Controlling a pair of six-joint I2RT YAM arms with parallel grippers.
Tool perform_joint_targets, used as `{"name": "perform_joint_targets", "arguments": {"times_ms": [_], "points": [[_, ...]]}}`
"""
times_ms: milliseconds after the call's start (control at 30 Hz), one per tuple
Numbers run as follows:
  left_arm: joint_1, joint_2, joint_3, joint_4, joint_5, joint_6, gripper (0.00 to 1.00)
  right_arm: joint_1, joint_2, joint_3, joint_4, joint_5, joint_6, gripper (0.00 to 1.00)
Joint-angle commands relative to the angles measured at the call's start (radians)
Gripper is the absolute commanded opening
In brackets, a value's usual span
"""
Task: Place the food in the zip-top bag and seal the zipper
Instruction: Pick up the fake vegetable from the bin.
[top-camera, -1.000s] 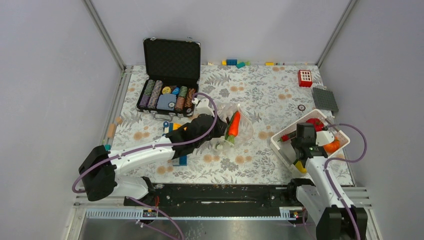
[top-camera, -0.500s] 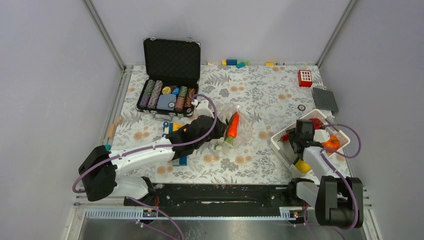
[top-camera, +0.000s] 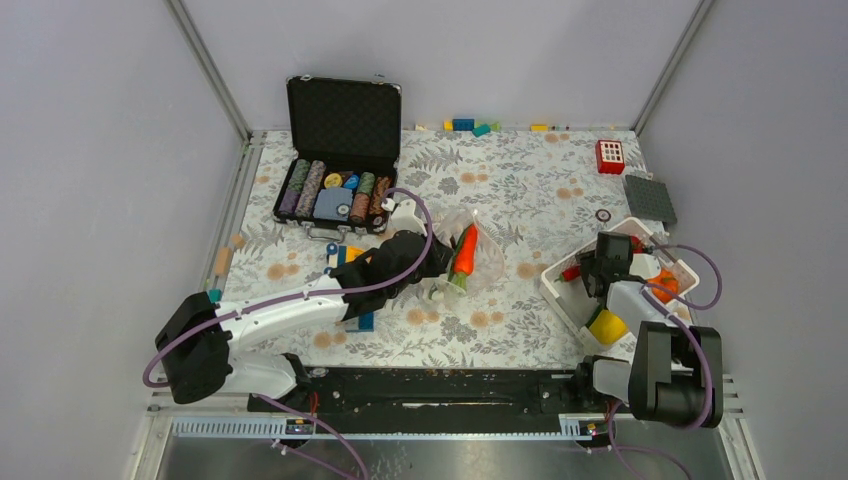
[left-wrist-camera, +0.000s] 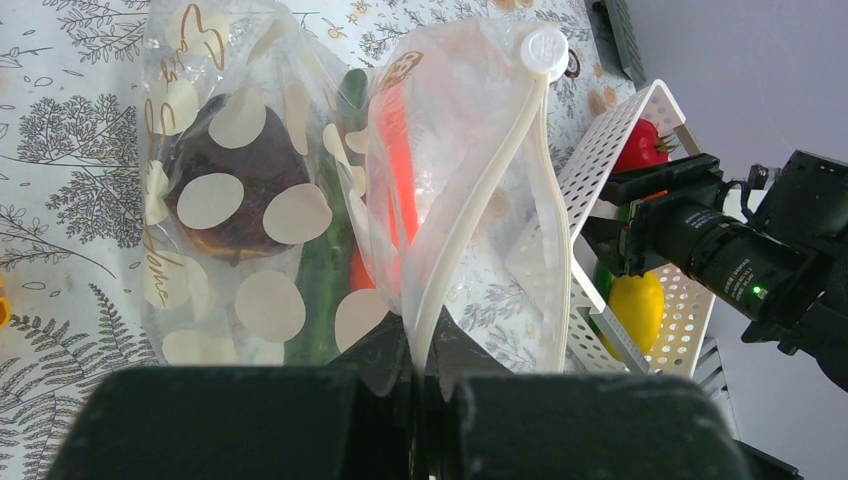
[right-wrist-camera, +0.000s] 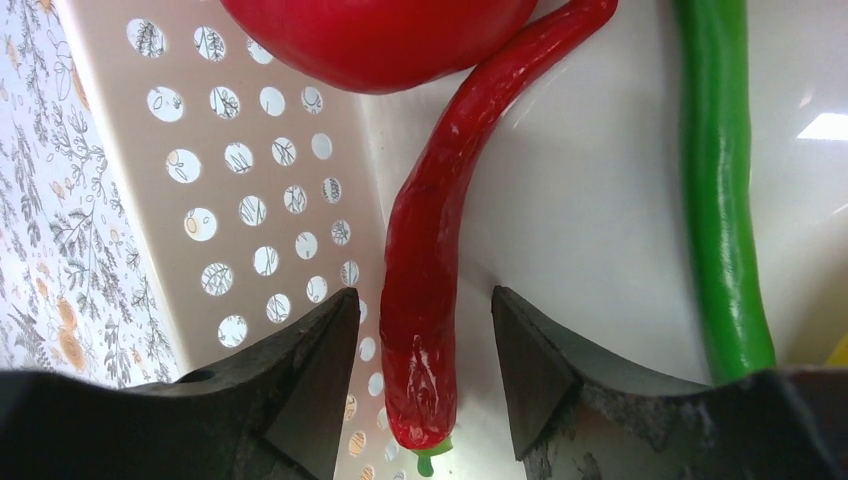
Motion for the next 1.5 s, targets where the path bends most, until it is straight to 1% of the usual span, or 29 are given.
{"name": "perform_joint_targets", "arguments": {"times_ms": [0,133,267,367,467,567,667,800,833,933,1000,1067,1167,1333,1400,1467], "points": [[0.007,-0.031,0.011,0.041,-0.019,0.004,0.00,-0.008,0.057,0.007,-0.049,-0.045,-0.036,0.59],[0.007,-0.031,0.013,0.038,-0.024,0.007,0.00,-0.014,0.061,0.006,-0.057,-0.044,-0.060,0.52],[0.006,-0.031,0.017,0.034,-0.029,0.009,0.00,-0.018,0.046,0.011,-0.120,-0.033,-0.103,0.49],[0.005,-0.030,0.018,0.034,-0.028,0.012,0.00,-0.018,-0.007,0.019,-0.179,-0.021,-0.150,0.48],[0.007,-0.029,0.022,0.031,-0.031,0.016,0.00,-0.018,-0.068,0.033,-0.264,0.034,-0.194,0.47],[0.007,-0.026,0.023,0.029,-0.035,0.018,0.00,-0.018,-0.102,0.028,-0.286,0.078,-0.216,0.47],[0.007,-0.027,0.023,0.028,-0.033,0.018,0.00,-0.018,-0.084,0.028,-0.274,0.062,-0.228,0.47],[0.006,-0.037,0.018,0.026,-0.036,0.016,0.00,-0.018,-0.002,0.042,-0.240,0.016,-0.240,0.47],[0.007,-0.040,0.016,0.026,-0.038,0.017,0.00,-0.018,0.016,0.047,-0.237,0.009,-0.241,0.45],[0.007,-0.046,0.015,0.025,-0.045,0.020,0.00,-0.018,0.018,0.055,-0.230,-0.012,-0.258,0.35],[0.007,-0.049,0.015,0.025,-0.046,0.021,0.00,-0.018,-0.032,0.062,-0.247,-0.012,-0.277,0.28],[0.007,-0.049,0.014,0.026,-0.044,0.021,0.00,-0.018,-0.108,0.085,-0.306,0.006,-0.303,0.23],[0.007,-0.049,0.014,0.028,-0.039,0.021,0.00,-0.018,-0.250,0.107,-0.383,0.070,-0.336,0.19],[0.007,-0.043,0.019,0.026,-0.023,0.024,0.00,-0.019,-0.484,0.120,-0.487,0.075,-0.385,0.17],[0.006,-0.043,0.017,0.030,-0.020,0.024,0.00,-0.018,-0.567,0.136,-0.526,0.052,-0.408,0.17],[0.006,-0.043,0.016,0.034,-0.018,0.027,0.00,-0.018,-0.633,0.150,-0.545,-0.006,-0.425,0.17]]}}
